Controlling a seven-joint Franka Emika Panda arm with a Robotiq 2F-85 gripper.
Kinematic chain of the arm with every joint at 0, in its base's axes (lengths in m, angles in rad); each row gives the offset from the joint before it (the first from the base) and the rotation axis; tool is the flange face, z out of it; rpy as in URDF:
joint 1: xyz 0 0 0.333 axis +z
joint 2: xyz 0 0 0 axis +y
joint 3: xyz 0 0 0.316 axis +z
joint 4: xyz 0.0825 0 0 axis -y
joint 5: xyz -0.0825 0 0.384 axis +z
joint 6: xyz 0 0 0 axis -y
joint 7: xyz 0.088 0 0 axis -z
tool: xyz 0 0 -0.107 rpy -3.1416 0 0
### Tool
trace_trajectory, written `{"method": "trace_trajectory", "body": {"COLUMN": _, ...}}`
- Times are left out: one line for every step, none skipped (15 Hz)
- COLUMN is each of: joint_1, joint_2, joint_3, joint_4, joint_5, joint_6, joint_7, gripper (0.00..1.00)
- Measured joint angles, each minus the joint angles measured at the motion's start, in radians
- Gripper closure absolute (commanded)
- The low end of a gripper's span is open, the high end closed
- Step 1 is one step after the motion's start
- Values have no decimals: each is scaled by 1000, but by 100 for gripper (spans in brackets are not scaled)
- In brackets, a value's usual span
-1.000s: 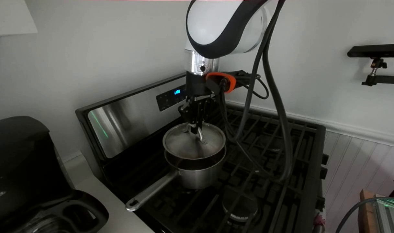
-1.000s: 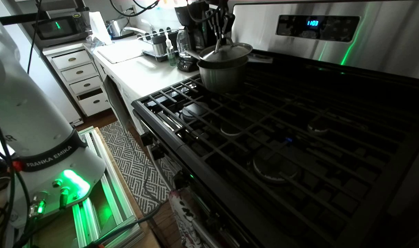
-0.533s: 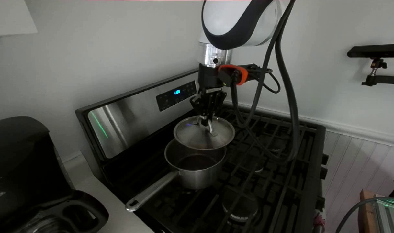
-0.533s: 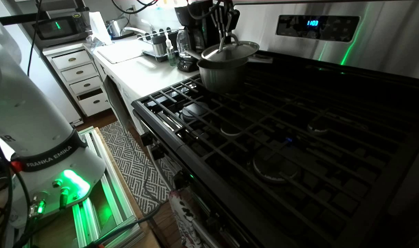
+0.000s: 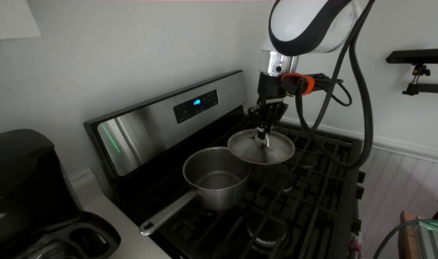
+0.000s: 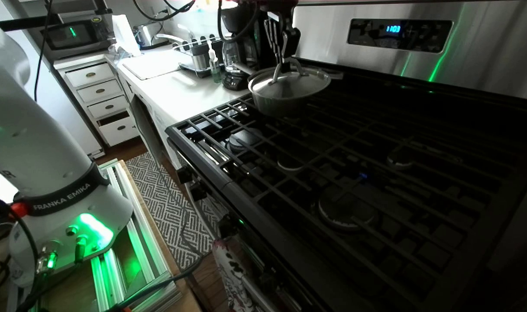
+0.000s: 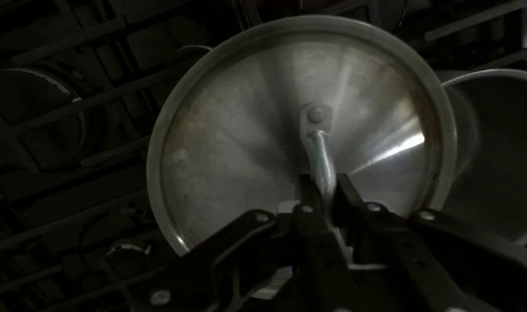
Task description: Remove the lid from the pot, put it on the stove and move the pot to the right
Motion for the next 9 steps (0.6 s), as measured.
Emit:
{"method": "trace_trajectory", "body": {"joint_1": 1, "joint_2": -3, "joint_3": 1, "joint_4": -2, "joint_5": 0, "joint_6": 0, "joint_7": 0, "gripper": 96}}
{"method": "trace_trajectory", "body": {"joint_1": 2, "joint_2": -5, "joint_3": 2, "joint_4": -2, "joint_5": 0, "joint_6": 0, "joint_7": 0, "gripper": 96}}
{"method": "trace_trajectory", "body": {"joint_1": 2, "joint_2": -4, "joint_3": 2, "joint_4": -2, "joint_5": 0, "joint_6": 0, "joint_7": 0, "gripper": 96}}
{"method": "trace_trajectory", "body": {"joint_1": 0, "joint_2": 1, "joint_3": 0, "joint_4": -1, "joint_5": 1, "joint_6": -4, "joint_7": 2, "gripper": 96}}
{"method": "trace_trajectory", "body": {"joint_1": -3, "joint_2": 10, "joint_3": -5, "joint_4": -2, "joint_5": 5, "joint_6": -5, "joint_7": 3, "gripper": 96}}
{"method": "trace_trajectory", "body": {"joint_1": -9, "joint_2": 22, "joint_3": -15, "joint_4": -2, "joint_5": 8, "joint_6": -6, "joint_7": 3, "gripper": 96}}
{"method": "trace_trajectory", "body": {"joint_1": -18, "joint_2": 35, "joint_3": -27, "joint_4": -2, "joint_5": 9, "joint_6": -6, "joint_7": 2, "gripper": 96}}
{"method": "trace_trajectory", "body": {"joint_1": -28, "joint_2": 47, "joint_3": -39, "joint_4": -2, "joint_5": 10, "joint_6": -6, "joint_7": 2, "gripper": 96}}
{"method": "trace_trajectory", "body": {"joint_1": -38, "joint_2": 56, "joint_3": -52, "joint_4": -3, "joint_5": 11, "joint_6": -6, "joint_7": 1, "gripper": 96}}
